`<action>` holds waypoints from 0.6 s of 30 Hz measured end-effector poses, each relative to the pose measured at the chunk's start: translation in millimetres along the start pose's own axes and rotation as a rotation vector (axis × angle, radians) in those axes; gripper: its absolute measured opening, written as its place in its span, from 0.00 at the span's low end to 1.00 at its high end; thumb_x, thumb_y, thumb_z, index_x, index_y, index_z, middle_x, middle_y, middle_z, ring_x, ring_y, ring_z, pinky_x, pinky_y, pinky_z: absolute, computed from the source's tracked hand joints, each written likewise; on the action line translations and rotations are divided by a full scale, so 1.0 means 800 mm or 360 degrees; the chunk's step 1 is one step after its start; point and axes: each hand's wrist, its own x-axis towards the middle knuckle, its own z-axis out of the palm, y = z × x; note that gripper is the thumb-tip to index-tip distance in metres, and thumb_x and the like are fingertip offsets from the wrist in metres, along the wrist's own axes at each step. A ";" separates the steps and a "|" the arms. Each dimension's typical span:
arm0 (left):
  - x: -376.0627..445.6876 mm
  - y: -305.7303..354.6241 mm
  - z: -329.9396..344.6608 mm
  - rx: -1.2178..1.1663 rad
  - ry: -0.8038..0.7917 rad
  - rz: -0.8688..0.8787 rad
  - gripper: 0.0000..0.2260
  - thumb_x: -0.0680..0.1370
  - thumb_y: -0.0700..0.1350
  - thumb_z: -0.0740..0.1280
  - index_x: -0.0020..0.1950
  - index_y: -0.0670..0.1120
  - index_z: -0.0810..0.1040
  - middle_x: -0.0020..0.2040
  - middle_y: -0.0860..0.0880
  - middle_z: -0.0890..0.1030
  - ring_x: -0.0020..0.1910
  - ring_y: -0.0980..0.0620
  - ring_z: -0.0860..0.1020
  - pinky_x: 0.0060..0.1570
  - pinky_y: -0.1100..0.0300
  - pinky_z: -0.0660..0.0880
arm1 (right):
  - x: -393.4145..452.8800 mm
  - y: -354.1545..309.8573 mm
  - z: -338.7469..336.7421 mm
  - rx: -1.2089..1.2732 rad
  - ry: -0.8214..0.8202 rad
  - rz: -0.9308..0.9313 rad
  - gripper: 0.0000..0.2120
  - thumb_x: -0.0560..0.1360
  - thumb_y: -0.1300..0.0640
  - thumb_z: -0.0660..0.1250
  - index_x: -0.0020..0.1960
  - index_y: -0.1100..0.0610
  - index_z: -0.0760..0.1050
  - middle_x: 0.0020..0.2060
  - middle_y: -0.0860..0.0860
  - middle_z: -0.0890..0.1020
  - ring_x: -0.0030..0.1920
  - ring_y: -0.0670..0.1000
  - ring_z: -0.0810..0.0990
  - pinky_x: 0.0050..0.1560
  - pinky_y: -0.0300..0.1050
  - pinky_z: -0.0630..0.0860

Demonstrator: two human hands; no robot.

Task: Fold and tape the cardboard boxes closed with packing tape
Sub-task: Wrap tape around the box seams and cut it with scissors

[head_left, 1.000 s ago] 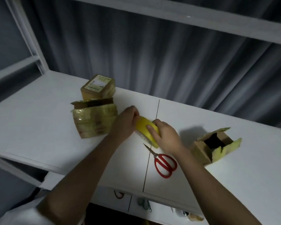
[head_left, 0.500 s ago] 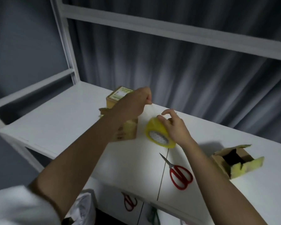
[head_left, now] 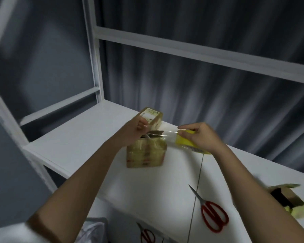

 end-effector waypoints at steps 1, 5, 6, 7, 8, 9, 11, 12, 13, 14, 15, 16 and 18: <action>-0.001 -0.007 -0.003 -0.0031 0.0047 -0.0003 0.05 0.78 0.42 0.65 0.53 0.44 0.71 0.47 0.51 0.75 0.40 0.59 0.78 0.36 0.71 0.74 | 0.006 -0.009 -0.001 -0.0003 -0.0013 -0.0025 0.08 0.68 0.37 0.69 0.46 0.34 0.81 0.50 0.37 0.82 0.52 0.42 0.79 0.57 0.48 0.76; -0.003 -0.037 -0.013 -0.0035 0.0178 -0.0035 0.05 0.78 0.44 0.65 0.53 0.47 0.71 0.49 0.49 0.77 0.47 0.49 0.78 0.47 0.55 0.78 | 0.027 -0.049 -0.002 -0.0275 -0.0051 -0.0141 0.08 0.71 0.40 0.69 0.48 0.39 0.82 0.50 0.39 0.82 0.52 0.46 0.79 0.53 0.46 0.76; -0.004 -0.041 -0.016 -0.0075 0.0190 -0.0049 0.06 0.78 0.43 0.65 0.54 0.49 0.69 0.49 0.50 0.76 0.47 0.49 0.78 0.46 0.56 0.78 | 0.031 -0.060 -0.003 -0.0371 -0.0050 -0.0177 0.09 0.72 0.40 0.69 0.49 0.39 0.82 0.51 0.40 0.82 0.52 0.48 0.78 0.52 0.46 0.76; -0.005 -0.045 -0.018 -0.0150 0.0211 -0.0067 0.08 0.78 0.42 0.65 0.55 0.49 0.68 0.48 0.51 0.76 0.46 0.50 0.78 0.42 0.60 0.78 | 0.035 -0.070 -0.003 -0.0442 -0.0059 -0.0208 0.09 0.72 0.40 0.68 0.49 0.39 0.82 0.51 0.41 0.82 0.52 0.48 0.78 0.51 0.46 0.76; -0.005 -0.047 -0.021 -0.0234 0.0234 -0.0092 0.10 0.78 0.41 0.65 0.56 0.49 0.67 0.48 0.52 0.76 0.45 0.52 0.78 0.38 0.65 0.77 | 0.040 -0.079 -0.004 -0.0482 -0.0074 -0.0238 0.08 0.72 0.41 0.67 0.49 0.39 0.82 0.50 0.41 0.82 0.52 0.48 0.78 0.50 0.46 0.76; -0.006 -0.048 -0.025 -0.0314 0.0267 -0.0114 0.11 0.78 0.40 0.65 0.57 0.48 0.68 0.47 0.51 0.76 0.44 0.53 0.77 0.34 0.69 0.75 | 0.046 -0.087 -0.006 -0.0494 -0.0097 -0.0260 0.07 0.72 0.41 0.68 0.48 0.38 0.82 0.50 0.40 0.83 0.51 0.48 0.78 0.49 0.45 0.76; -0.005 -0.052 -0.034 -0.0430 0.0308 -0.0162 0.12 0.78 0.38 0.66 0.60 0.44 0.69 0.48 0.50 0.76 0.42 0.55 0.77 0.30 0.73 0.72 | 0.057 -0.103 -0.008 -0.0462 -0.0169 -0.0285 0.05 0.72 0.42 0.69 0.46 0.38 0.82 0.48 0.39 0.83 0.48 0.45 0.78 0.46 0.44 0.76; -0.004 -0.055 -0.040 -0.0449 0.0315 -0.0173 0.13 0.77 0.37 0.66 0.61 0.43 0.70 0.49 0.49 0.77 0.43 0.55 0.77 0.31 0.73 0.72 | 0.064 -0.110 -0.008 -0.0449 -0.0209 -0.0296 0.05 0.72 0.42 0.69 0.45 0.38 0.82 0.47 0.39 0.83 0.47 0.44 0.78 0.46 0.44 0.76; -0.003 -0.058 -0.046 -0.0448 0.0317 -0.0183 0.13 0.77 0.38 0.66 0.61 0.43 0.70 0.51 0.47 0.78 0.44 0.53 0.77 0.33 0.71 0.73 | 0.070 -0.118 -0.007 -0.0452 -0.0244 -0.0315 0.05 0.71 0.42 0.69 0.44 0.38 0.82 0.46 0.39 0.82 0.47 0.45 0.78 0.45 0.44 0.77; -0.002 -0.062 -0.053 -0.0438 0.0318 -0.0200 0.13 0.77 0.38 0.66 0.61 0.43 0.71 0.52 0.46 0.78 0.46 0.50 0.78 0.36 0.68 0.74 | 0.077 -0.126 -0.006 -0.0467 -0.0274 -0.0335 0.04 0.70 0.41 0.69 0.43 0.37 0.82 0.46 0.40 0.82 0.46 0.45 0.78 0.45 0.45 0.77; -0.001 -0.065 -0.059 -0.0444 0.0319 -0.0223 0.12 0.77 0.38 0.66 0.60 0.44 0.71 0.54 0.45 0.79 0.49 0.48 0.78 0.39 0.64 0.74 | 0.084 -0.133 -0.003 -0.0486 -0.0303 -0.0349 0.04 0.70 0.41 0.69 0.42 0.37 0.82 0.46 0.40 0.82 0.46 0.46 0.78 0.45 0.46 0.78; -0.001 -0.069 -0.065 -0.0466 0.0316 -0.0256 0.12 0.77 0.38 0.66 0.60 0.46 0.72 0.54 0.45 0.79 0.50 0.47 0.77 0.42 0.62 0.74 | 0.090 -0.140 0.000 -0.0502 -0.0332 -0.0352 0.04 0.69 0.40 0.69 0.41 0.37 0.82 0.46 0.41 0.82 0.46 0.47 0.78 0.45 0.47 0.79; -0.003 -0.078 -0.074 -0.0520 0.0302 -0.0315 0.11 0.77 0.38 0.65 0.58 0.47 0.73 0.54 0.45 0.80 0.51 0.46 0.78 0.45 0.59 0.74 | 0.102 -0.152 0.009 -0.0526 -0.0398 -0.0345 0.03 0.69 0.40 0.68 0.38 0.36 0.80 0.46 0.42 0.81 0.45 0.48 0.78 0.45 0.49 0.80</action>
